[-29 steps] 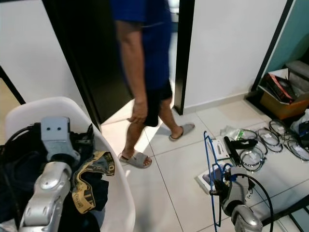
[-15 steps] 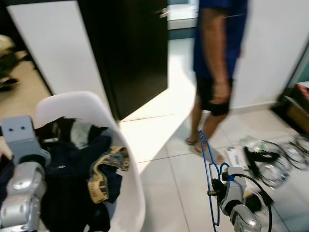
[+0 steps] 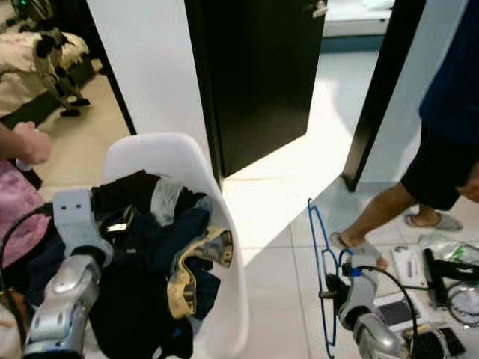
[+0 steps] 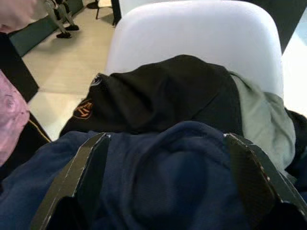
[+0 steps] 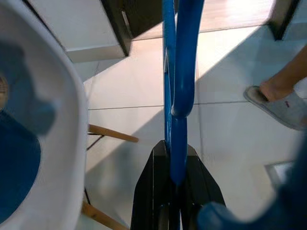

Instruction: Hang hanger

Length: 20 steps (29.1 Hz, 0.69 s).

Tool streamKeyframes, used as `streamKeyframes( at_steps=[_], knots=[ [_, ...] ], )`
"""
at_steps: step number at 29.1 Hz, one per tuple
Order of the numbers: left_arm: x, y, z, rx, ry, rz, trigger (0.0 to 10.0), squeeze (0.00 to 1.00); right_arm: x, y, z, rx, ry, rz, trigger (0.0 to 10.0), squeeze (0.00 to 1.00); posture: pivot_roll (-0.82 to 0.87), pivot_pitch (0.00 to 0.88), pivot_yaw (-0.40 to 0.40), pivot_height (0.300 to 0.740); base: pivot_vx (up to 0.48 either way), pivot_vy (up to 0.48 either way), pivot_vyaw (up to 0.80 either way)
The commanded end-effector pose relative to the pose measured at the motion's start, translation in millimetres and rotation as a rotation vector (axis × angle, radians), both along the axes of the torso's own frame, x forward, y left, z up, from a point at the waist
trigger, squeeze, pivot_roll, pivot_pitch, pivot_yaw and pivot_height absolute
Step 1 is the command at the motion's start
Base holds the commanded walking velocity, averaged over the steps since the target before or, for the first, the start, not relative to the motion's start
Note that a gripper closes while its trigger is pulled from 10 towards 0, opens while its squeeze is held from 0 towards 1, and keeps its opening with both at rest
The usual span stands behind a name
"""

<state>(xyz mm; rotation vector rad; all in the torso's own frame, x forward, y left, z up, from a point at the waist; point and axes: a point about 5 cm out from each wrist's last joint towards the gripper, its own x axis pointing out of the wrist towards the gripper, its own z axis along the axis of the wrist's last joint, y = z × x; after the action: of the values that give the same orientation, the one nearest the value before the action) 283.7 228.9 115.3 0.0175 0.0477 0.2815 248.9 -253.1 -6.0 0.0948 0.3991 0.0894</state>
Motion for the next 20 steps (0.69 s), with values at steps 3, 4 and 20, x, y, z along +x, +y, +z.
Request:
streamKeyframes(
  at_steps=[3, 4, 20],
  knots=[
    [-2.3, 11.3, -9.8, 0.027, 0.067, 0.056, 10.0, 0.0, -3.8, -0.2, -4.1, 0.008, 0.026, -0.008, 10.0, 0.0, 0.0, 0.024, 0.011, 0.74, 0.0, 0.0, 0.0],
    [-3.4, 12.0, -12.6, 0.028, 0.081, 0.06, 10.0, 0.0, -4.0, -0.1, -4.3, 0.008, 0.026, -0.008, 10.0, 0.0, 0.0, 0.023, 0.011, 0.74, 0.0, 0.0, 0.0],
    [-2.8, 15.8, -43.9, -0.06, 0.203, 0.065, 2.4, 0.0, -4.2, 1.6, -4.5, 0.011, 0.023, -0.014, 10.0, 0.0, 0.0, 0.032, 0.009, 0.74, 0.0, 0.0, 0.0]
  ],
)
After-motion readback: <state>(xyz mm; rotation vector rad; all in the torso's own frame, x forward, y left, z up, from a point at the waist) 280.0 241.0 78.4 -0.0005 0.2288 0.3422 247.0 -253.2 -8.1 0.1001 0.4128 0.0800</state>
